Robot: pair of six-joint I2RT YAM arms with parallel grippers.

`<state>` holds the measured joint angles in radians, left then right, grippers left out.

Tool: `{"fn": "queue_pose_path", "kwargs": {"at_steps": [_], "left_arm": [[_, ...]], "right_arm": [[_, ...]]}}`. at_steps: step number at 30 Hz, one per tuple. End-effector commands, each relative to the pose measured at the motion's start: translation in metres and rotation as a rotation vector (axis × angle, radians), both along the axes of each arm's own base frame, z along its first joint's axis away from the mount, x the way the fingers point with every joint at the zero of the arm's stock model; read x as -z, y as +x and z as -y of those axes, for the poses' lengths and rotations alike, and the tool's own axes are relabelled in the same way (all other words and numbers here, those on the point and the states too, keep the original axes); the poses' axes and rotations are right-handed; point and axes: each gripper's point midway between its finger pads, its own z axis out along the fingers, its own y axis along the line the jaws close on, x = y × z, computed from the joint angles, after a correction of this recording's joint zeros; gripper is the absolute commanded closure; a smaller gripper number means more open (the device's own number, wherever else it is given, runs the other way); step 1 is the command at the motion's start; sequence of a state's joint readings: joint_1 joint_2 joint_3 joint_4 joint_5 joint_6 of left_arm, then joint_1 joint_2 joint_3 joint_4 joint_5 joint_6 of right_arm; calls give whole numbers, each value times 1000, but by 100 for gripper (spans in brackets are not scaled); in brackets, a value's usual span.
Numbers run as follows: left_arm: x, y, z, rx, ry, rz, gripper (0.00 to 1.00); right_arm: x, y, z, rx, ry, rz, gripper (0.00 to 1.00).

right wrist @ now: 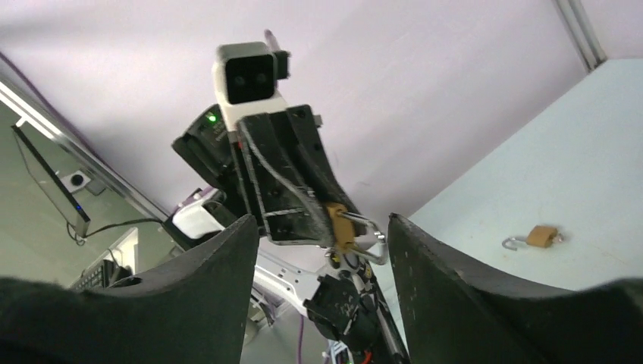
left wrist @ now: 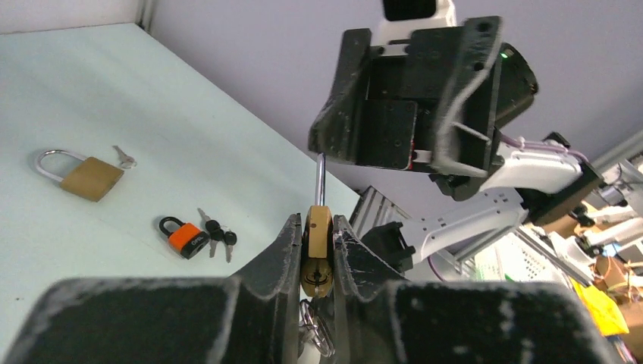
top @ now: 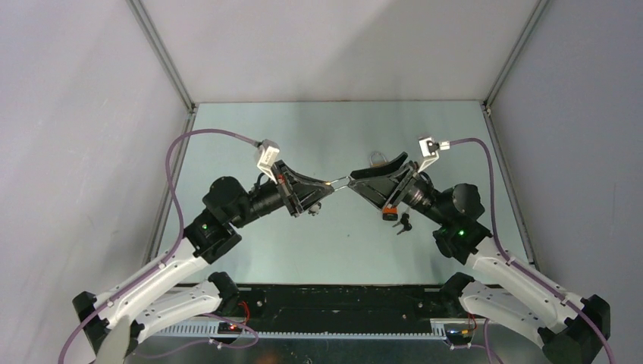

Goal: Lock with the key
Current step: Lock the lock.

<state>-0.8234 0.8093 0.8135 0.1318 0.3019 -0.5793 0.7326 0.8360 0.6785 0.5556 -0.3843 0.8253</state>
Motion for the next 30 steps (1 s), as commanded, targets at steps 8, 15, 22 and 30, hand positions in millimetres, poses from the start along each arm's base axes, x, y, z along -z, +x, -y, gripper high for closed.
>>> {"fn": "queue_pose_path", "kwargs": {"at_steps": [8,15,22,30], "left_arm": [[-26,8,-7,-51,-92,-75,100],[-36,1,-9,-33,-135,-113,100],[-57,-9,-17,-14,-177,-78,100],[-61,-5,-16,-28,-202,-99,100]], "right_arm": [[-31,-3,7,25,115,37,25],[-17,11,1,102,98,-2,24],[-19,8,-11,19,143,-22,29],[-38,6,-16,-24,265,-38,46]]}}
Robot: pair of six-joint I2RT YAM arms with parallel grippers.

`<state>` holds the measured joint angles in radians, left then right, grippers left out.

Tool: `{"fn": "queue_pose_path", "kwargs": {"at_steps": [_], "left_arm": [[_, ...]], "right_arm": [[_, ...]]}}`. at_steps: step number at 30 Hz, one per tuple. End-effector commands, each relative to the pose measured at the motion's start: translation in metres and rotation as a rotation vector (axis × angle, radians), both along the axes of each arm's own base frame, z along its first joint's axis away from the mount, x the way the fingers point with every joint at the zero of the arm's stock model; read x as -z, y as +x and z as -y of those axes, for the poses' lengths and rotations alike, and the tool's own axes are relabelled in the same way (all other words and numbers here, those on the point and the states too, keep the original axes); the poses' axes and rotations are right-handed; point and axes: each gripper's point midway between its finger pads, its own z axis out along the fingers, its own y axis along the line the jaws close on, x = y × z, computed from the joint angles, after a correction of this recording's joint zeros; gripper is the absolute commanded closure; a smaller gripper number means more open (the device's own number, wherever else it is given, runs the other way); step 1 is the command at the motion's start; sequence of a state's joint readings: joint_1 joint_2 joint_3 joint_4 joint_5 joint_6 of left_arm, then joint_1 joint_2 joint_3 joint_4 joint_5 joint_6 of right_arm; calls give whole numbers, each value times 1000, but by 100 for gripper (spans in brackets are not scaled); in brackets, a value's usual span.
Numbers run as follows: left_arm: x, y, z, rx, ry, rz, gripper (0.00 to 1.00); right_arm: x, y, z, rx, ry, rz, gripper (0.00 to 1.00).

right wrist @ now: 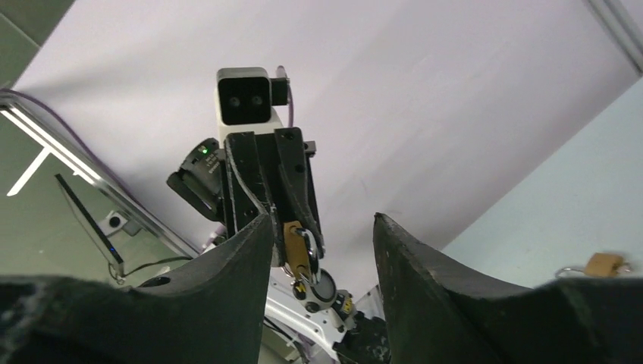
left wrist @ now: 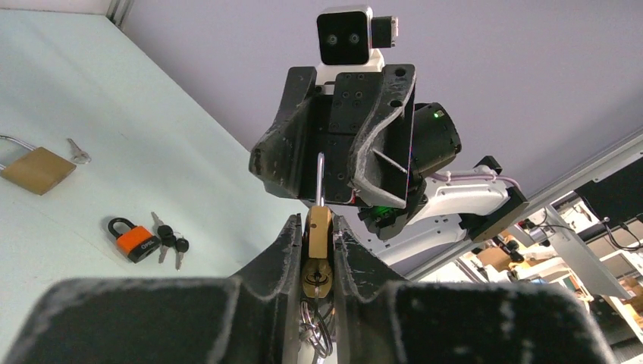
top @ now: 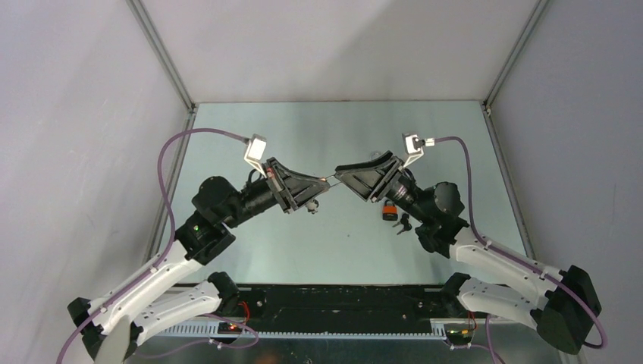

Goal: Lock with the key
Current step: Lock the lock.

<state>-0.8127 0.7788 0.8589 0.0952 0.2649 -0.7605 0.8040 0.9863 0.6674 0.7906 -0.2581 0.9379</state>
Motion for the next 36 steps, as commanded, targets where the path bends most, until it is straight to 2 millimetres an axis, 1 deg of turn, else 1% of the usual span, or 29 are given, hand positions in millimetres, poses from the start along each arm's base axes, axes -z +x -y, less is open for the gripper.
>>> {"fn": "queue_pose_path", "kwargs": {"at_steps": [1,4,6,9,15,18,20,22,26,28,30,31,32,33,34,35,36], "left_arm": [[-35,0,-6,-18,-96,36,100],[-38,3,-7,-37,-116,33,100],[-38,4,-8,-43,-120,31,100],[-39,5,-9,-49,-126,33,100],[-39,4,-8,-45,-134,40,99],[-37,4,-6,-33,-131,30,96],[-36,3,-5,-23,-130,23,95],[-35,3,-4,-19,-129,20,95],[-34,2,-4,-16,-128,18,95],[-35,2,-4,-17,-129,18,95],[-35,3,-4,-20,-129,19,94],[-35,3,-4,-19,-128,21,91],[-35,2,-4,-19,-128,23,86],[-34,2,-5,-20,-126,25,73],[-34,2,-5,-23,-125,27,63],[-31,3,-6,-30,-119,31,46],[-30,4,-7,-38,-115,33,39]], "right_arm": [[-34,-8,9,0,150,36,48],[-38,-5,9,13,165,27,51],[-38,-5,7,6,166,15,57],[-35,-5,2,-14,159,-3,60],[-34,-5,-3,-41,162,-24,61],[-36,-4,-6,-45,153,-23,75],[-40,-5,-6,-49,153,-17,78],[-42,-5,-6,-52,151,-14,77],[-43,-7,-8,-65,146,-7,71],[-43,-8,-9,-75,145,-3,72],[-42,-9,-10,-81,139,-8,83],[-40,-8,-12,-82,126,-9,93],[-40,-8,-12,-79,121,-5,97],[-38,-7,-12,-70,114,-13,100],[-37,-6,-12,-63,108,-10,100],[-37,-5,-11,-52,102,-14,100],[-37,-4,-10,-44,97,-11,100]]}}
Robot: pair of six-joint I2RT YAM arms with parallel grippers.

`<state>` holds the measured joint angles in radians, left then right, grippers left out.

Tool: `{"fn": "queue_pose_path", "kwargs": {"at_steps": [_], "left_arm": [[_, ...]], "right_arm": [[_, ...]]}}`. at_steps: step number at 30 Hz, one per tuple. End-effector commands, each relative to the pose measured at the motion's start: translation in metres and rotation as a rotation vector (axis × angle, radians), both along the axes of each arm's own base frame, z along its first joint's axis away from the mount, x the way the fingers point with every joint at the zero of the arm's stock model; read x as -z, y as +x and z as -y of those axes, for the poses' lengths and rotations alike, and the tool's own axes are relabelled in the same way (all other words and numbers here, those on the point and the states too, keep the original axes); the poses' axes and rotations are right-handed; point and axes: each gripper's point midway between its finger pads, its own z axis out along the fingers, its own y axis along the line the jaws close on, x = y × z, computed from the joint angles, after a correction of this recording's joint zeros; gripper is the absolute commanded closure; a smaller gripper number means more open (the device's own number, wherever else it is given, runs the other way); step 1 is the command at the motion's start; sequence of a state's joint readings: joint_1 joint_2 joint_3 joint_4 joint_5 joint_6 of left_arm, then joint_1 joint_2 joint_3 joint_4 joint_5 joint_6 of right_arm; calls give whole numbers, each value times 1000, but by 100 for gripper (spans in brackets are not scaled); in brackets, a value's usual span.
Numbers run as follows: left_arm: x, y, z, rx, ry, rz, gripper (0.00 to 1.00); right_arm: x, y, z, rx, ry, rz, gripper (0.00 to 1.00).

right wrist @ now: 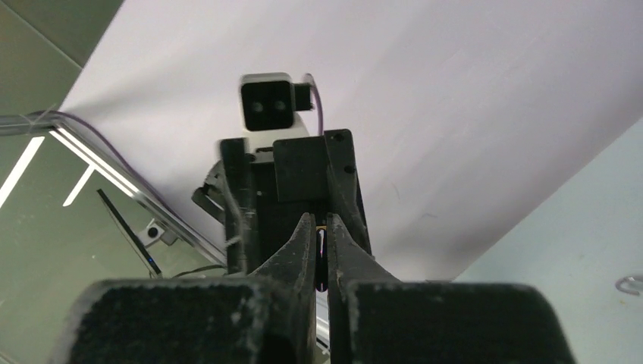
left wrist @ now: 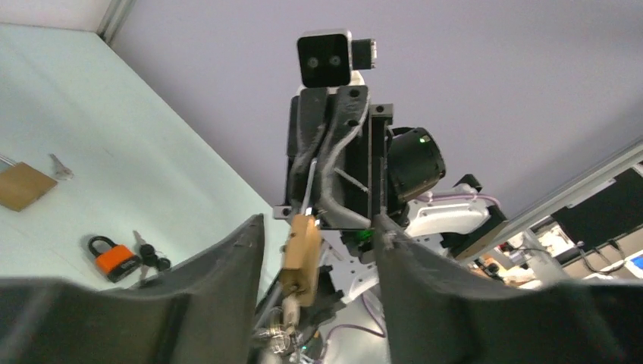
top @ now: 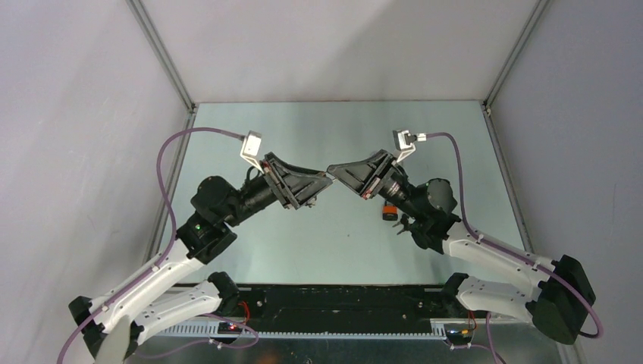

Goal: Lock with the key
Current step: Lock the lock.

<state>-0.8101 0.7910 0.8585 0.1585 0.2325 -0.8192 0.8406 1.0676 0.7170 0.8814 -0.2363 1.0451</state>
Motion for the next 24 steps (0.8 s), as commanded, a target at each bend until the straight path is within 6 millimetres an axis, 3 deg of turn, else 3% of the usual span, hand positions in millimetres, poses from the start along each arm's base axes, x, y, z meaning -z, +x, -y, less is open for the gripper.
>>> {"fn": "queue_pose_path", "kwargs": {"at_steps": [1,3,7,12,21,24], "left_arm": [[-14,-1,-9,-26,-34,65,27],[-6,1,-13,-39,5,84,17],[21,3,-17,-23,129,97,13],[51,-3,-13,69,266,123,13],[74,-20,1,258,355,176,13],[83,-22,2,281,376,188,21]], "right_arm": [[-17,-1,7,34,0,42,100],[-19,-1,12,44,-9,60,100],[-20,-7,22,39,-51,130,100],[-13,-22,24,-32,-132,240,100],[2,-38,20,-106,-215,334,100],[3,-40,21,-109,-227,345,100]]}}
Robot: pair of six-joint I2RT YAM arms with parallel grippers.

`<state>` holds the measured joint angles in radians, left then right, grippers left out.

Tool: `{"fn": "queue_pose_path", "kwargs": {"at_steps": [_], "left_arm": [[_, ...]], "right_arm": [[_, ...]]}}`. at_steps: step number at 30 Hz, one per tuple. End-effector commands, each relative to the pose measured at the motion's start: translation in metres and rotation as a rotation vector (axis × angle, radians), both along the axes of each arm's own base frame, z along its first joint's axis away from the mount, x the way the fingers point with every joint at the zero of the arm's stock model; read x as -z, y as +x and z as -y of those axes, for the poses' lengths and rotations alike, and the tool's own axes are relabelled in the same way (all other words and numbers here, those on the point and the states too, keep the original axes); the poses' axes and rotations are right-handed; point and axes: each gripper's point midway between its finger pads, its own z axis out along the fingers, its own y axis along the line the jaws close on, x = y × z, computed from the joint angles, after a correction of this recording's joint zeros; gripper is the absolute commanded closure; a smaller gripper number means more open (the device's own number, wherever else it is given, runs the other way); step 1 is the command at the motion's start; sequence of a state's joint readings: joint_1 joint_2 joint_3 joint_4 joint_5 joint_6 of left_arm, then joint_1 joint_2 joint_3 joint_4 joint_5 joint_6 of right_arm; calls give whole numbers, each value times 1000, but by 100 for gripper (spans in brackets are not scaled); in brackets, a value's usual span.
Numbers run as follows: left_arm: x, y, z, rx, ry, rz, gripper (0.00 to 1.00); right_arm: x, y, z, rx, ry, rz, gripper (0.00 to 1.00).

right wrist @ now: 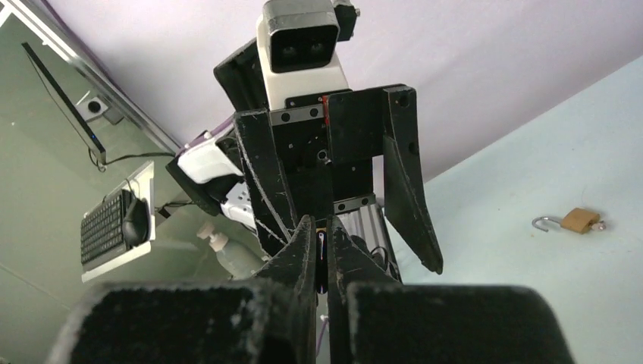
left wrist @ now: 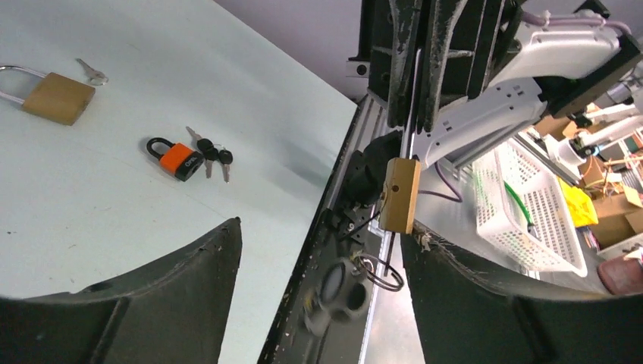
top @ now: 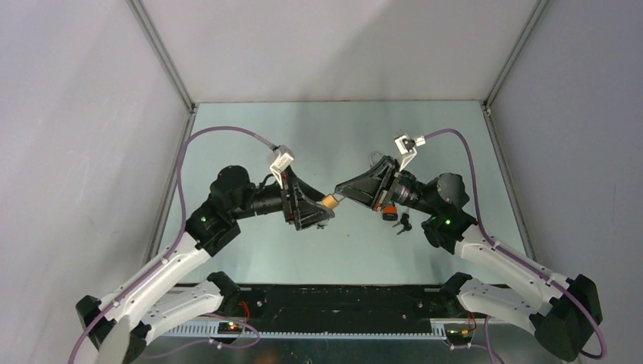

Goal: Lock with the key
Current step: Lock the lock.

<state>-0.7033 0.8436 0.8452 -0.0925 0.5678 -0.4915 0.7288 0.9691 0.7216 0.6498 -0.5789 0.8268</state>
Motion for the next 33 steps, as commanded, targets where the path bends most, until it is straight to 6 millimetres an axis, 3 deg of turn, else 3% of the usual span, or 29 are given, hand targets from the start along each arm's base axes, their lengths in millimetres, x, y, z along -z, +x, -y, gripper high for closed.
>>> {"fn": "queue_pose_path", "kwargs": {"at_steps": [1,7,9,13,19,28,31,33], "left_arm": [[-2,-12,0,97,13,82,24],[8,-23,0,166,28,105,58],[10,-26,-2,176,29,127,77],[13,-31,-6,188,32,161,96],[19,-29,-9,162,47,170,100],[37,-15,-11,82,93,130,100],[45,9,-17,-55,128,100,100],[50,32,-25,-187,152,62,100]], "right_arm": [[-32,-18,9,-30,37,140,100],[-32,-19,11,-34,34,151,100],[-32,-18,12,-30,35,153,100],[-33,-16,14,-23,34,158,100],[-35,-12,18,9,34,180,100],[-41,10,37,187,33,178,100],[-29,27,40,249,-5,127,100],[-4,47,36,295,-80,52,100]]}}
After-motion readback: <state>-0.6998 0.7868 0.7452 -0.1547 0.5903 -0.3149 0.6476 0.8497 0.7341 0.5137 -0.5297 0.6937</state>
